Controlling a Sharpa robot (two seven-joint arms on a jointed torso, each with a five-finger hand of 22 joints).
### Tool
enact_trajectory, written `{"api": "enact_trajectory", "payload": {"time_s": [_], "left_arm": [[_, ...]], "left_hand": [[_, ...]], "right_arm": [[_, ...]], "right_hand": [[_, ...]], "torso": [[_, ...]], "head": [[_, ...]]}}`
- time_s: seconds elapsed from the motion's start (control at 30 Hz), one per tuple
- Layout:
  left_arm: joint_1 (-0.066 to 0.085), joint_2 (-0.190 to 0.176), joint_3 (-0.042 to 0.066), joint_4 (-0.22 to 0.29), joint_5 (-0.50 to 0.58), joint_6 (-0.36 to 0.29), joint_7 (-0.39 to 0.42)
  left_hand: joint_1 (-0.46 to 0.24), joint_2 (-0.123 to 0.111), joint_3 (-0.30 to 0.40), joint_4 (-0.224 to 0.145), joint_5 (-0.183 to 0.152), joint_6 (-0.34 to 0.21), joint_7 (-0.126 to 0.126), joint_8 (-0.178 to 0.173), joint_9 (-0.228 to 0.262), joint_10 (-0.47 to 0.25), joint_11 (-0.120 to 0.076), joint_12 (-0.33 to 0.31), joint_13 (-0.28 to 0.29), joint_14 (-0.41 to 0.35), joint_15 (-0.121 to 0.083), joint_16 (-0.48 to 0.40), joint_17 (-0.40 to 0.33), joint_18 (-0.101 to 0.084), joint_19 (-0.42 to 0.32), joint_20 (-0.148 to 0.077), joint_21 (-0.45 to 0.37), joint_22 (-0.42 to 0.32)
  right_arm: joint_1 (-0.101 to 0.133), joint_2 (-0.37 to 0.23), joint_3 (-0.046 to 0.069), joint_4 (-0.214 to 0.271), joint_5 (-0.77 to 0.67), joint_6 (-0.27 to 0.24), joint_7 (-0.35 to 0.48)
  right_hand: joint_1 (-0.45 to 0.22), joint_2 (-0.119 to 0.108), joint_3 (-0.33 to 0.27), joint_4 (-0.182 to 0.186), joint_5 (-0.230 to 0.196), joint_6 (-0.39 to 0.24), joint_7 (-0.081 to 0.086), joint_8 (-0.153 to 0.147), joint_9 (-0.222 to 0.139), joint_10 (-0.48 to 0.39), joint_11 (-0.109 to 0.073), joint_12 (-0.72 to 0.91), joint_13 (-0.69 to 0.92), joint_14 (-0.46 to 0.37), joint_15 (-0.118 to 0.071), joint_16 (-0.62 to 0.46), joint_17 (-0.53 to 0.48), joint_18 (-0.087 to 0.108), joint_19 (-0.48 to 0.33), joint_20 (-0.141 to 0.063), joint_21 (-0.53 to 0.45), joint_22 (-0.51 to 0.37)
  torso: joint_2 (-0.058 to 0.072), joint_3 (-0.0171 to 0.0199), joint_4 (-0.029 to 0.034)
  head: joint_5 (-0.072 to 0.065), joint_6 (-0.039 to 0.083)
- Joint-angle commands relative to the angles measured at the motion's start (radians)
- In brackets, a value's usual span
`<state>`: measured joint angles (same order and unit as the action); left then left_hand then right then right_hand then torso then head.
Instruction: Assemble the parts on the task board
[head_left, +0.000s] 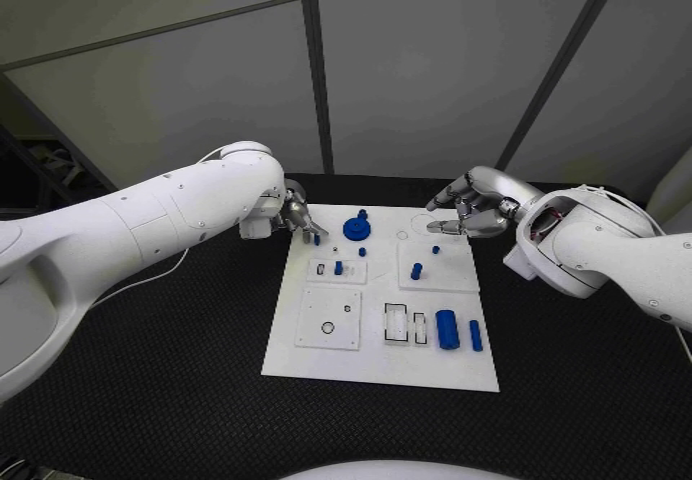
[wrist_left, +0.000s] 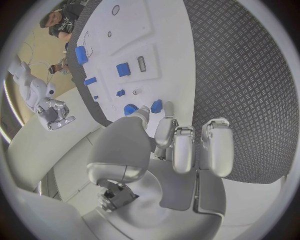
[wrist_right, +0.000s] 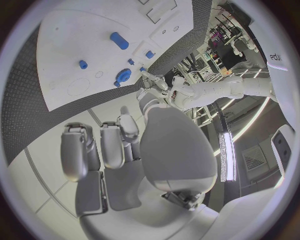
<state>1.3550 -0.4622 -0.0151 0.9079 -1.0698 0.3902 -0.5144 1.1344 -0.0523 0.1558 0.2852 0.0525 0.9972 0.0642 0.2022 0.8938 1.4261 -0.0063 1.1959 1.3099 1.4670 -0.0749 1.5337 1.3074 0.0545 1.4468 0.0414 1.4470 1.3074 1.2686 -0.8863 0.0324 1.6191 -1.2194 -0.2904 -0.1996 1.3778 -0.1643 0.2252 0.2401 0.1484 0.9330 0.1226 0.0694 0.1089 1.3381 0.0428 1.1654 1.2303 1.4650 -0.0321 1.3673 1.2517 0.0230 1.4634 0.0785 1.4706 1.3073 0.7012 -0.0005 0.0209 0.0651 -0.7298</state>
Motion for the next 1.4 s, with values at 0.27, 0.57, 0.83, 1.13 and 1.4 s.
{"api": "enact_trajectory", "payload": {"time_s": [0.27,0.57,0.83,1.13,1.4], "left_arm": [[0.001,0.005,-0.001,-0.003,-0.006,-0.01,0.018],[0.001,0.007,-0.001,0.003,0.045,-0.032,0.024],[0.001,0.005,-0.001,0.005,0.06,-0.03,0.029],[0.001,-0.007,-0.001,0.016,0.089,-0.041,0.029],[0.0,-0.058,-0.001,0.09,0.136,-0.096,0.026]], "left_hand": [[0.072,0.044,0.027,-0.03,-0.003,0.01,-0.005,0.005,-0.009,-0.001,-0.005,0.0,0.109,0.095,0.002,0.003,0.236,-0.005,0.003,-0.001,-0.001,0.072],[0.123,0.079,0.051,-0.07,-0.004,0.008,-0.007,0.009,-0.014,-0.002,-0.007,-0.002,0.108,0.095,0.001,0.003,0.236,-0.005,0.004,-0.003,-0.001,0.074],[0.202,0.103,0.094,-0.156,0.032,0.004,-0.014,0.025,-0.004,-0.003,-0.014,-0.007,0.106,0.095,-0.005,0.004,0.237,-0.005,0.005,-0.008,-0.001,0.077],[0.187,0.107,0.211,-0.259,0.227,-0.026,-0.009,0.103,0.09,0.001,-0.011,-0.014,0.099,0.095,0.001,0.004,0.237,-0.006,0.006,-0.005,-0.001,0.081],[0.119,0.083,0.348,-0.306,0.17,-0.042,-0.009,0.138,0.136,0.004,-0.009,-0.015,0.098,0.095,0.0,0.004,0.237,-0.005,0.004,-0.004,-0.006,0.08]], "right_arm": [[0.002,0.003,0.001,0.002,-0.004,-0.003,0.003],[0.002,0.004,0.001,0.002,-0.004,-0.002,0.003],[0.002,0.006,0.001,0.0,-0.004,0.001,0.002],[0.002,0.006,0.001,-0.001,-0.004,0.004,0.0],[0.002,0.006,0.001,-0.005,-0.004,0.011,-0.003]], "right_hand": [[-0.004,0.002,0.002,0.007,0.006,0.008,0.002,-0.003,0.0,0.003,-0.003,-0.002,0.0,0.035,-0.004,-0.006,0.001,0.015,0.013,-0.002,-0.004,0.111],[-0.004,0.003,0.003,0.007,0.006,0.008,0.002,-0.003,0.0,0.003,-0.003,-0.002,0.0,0.035,-0.004,-0.007,0.0,0.015,0.013,-0.002,-0.005,0.111],[-0.003,0.003,0.003,0.007,0.006,0.008,0.002,-0.003,0.0,0.003,-0.003,-0.002,0.0,0.035,-0.004,-0.007,0.0,0.015,0.013,-0.002,-0.004,0.111],[-0.003,0.003,0.003,0.007,0.006,0.008,0.002,-0.003,0.0,0.003,-0.003,-0.002,0.0,0.035,-0.004,-0.007,0.0,0.015,0.013,-0.002,-0.004,0.111],[0.0,0.004,0.005,0.007,0.007,0.008,0.002,-0.003,0.0,0.003,-0.004,-0.002,0.0,0.035,-0.004,-0.008,-0.001,0.014,0.014,-0.003,-0.004,0.111]], "torso": [[0.001,-0.0002,-0.0008],[0.0,-0.0004,0.0003],[0.0,0.0,0.0003],[0.0,0.0003,-0.0006],[-0.001,-0.0008,0.0025]], "head": [[0.002,-0.006],[0.003,-0.007],[0.003,-0.007],[0.003,-0.008],[0.001,-0.006]]}}
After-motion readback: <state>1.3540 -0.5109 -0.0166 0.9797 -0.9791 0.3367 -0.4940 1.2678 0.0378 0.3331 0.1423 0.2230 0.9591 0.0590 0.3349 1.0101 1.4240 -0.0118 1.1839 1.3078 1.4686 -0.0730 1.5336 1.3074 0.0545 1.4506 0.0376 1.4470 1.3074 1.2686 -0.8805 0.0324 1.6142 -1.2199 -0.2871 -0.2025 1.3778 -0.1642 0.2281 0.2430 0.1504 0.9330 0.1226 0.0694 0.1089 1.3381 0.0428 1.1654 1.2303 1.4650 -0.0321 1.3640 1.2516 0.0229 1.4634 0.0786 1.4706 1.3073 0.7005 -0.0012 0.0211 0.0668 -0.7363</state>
